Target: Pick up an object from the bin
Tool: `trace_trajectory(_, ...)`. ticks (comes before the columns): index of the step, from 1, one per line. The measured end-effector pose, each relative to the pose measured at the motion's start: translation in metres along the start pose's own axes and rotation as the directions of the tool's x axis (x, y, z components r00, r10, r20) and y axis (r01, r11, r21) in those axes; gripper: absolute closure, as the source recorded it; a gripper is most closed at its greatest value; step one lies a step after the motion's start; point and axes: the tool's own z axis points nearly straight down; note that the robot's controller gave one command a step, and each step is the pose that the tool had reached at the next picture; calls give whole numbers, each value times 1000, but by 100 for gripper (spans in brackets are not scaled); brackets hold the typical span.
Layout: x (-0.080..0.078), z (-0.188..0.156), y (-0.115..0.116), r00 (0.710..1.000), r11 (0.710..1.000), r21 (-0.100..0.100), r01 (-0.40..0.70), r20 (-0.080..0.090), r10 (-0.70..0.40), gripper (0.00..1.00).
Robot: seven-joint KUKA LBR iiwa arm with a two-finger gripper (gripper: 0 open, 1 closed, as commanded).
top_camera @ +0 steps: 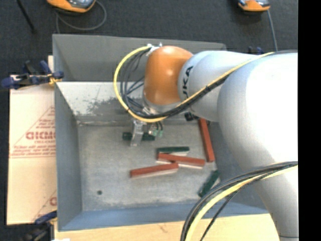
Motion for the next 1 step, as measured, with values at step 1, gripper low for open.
trace_trajectory(1,-3,-36,0,1000,1000,-1,-2,7,2,100)
